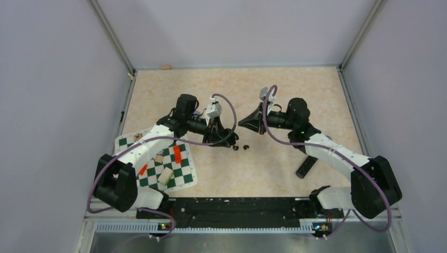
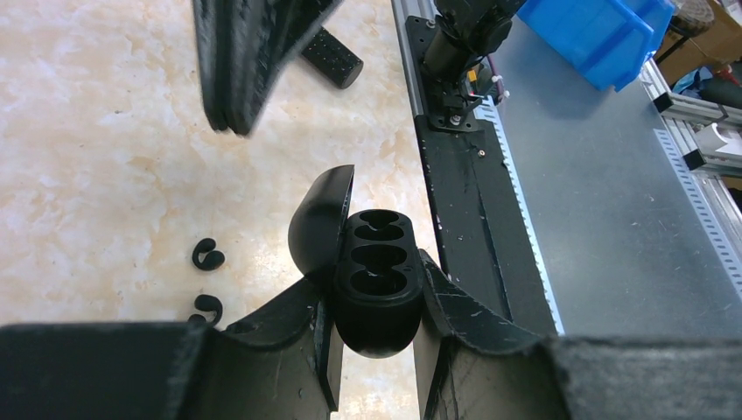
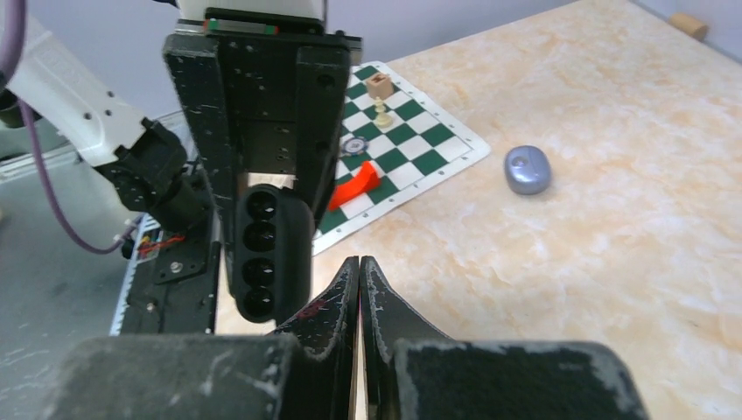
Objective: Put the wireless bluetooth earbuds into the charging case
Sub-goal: Open the charging case to the charging case, then pick up the left earbud from the center of the board.
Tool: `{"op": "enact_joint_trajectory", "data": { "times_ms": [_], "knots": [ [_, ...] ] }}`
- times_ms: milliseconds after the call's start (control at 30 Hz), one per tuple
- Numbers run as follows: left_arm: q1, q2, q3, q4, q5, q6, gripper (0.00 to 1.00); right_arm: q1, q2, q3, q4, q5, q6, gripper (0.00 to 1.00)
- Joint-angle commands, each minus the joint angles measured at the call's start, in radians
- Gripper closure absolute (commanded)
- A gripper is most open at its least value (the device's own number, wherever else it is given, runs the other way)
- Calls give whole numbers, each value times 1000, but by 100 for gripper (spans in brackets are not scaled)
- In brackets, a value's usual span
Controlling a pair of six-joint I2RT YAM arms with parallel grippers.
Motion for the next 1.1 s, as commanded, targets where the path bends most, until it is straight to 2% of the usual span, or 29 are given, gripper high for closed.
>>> {"op": "enact_joint_trajectory", "data": {
  "times_ms": [0, 100, 200, 233, 300, 433, 733, 967, 1067],
  "knots": [
    [24, -14, 43, -7, 13, 4, 100, -74, -31, 72, -58, 44, -66, 100],
    [57, -14, 45, 0, 13, -10, 100, -138, 48, 130, -165, 69, -93, 99],
    [68, -31, 42, 0, 15, -4, 100, -139, 147, 219, -365, 91, -199, 76],
    [71, -37, 44, -3, 16, 0, 100, -138, 182, 236, -399, 85, -228, 72],
    [75, -45, 51, -28, 21, 18, 100, -128, 259, 274, -460, 92, -260, 70],
    [83, -61, 51, -48, 22, 41, 100, -97, 386, 361, -593, 155, -327, 74],
    [89, -71, 46, -31, 42, 22, 100, -20, 443, 391, -797, 227, -577, 74],
    [90, -74, 41, -21, 45, 16, 100, -5, 528, 410, -799, 333, -566, 84],
    [90, -83, 36, -16, 45, 16, 100, -5, 551, 421, -815, 376, -566, 85]
  ]
}}
